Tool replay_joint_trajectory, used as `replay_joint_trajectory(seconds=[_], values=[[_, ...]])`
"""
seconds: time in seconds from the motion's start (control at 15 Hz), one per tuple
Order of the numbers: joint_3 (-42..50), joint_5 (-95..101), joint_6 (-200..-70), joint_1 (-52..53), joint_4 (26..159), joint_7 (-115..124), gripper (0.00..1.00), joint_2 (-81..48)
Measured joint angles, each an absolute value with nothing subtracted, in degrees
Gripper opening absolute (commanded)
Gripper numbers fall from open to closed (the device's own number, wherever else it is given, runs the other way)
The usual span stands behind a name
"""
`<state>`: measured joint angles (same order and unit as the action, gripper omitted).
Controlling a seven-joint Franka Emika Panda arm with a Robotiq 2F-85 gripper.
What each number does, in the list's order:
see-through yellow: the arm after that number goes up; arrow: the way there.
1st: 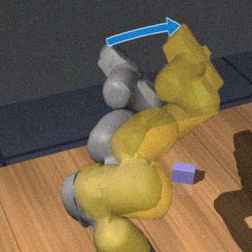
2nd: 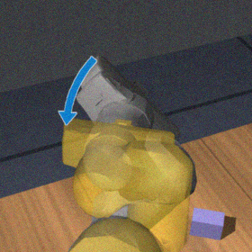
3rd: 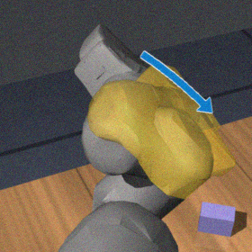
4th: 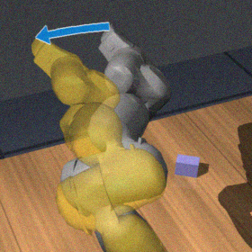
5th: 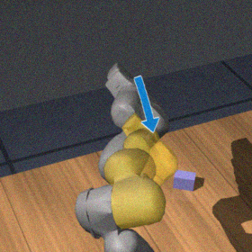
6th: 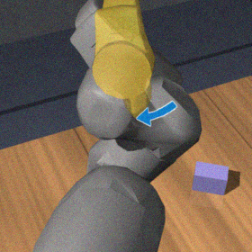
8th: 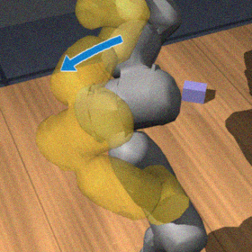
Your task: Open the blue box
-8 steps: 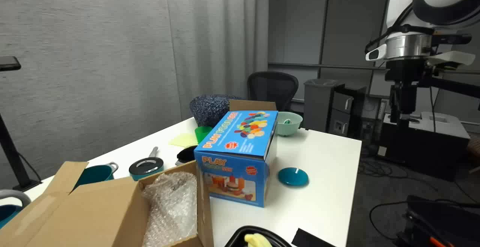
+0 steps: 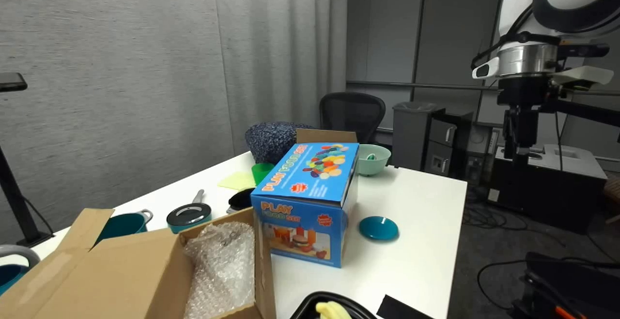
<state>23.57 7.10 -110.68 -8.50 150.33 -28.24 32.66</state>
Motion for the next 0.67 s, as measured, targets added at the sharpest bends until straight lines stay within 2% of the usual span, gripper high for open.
replay_joint_trajectory(seconds=[0.67], values=[[23.1, 6.2, -112.3, -8.5, 150.3, -27.4, 1.0, 32.3]])
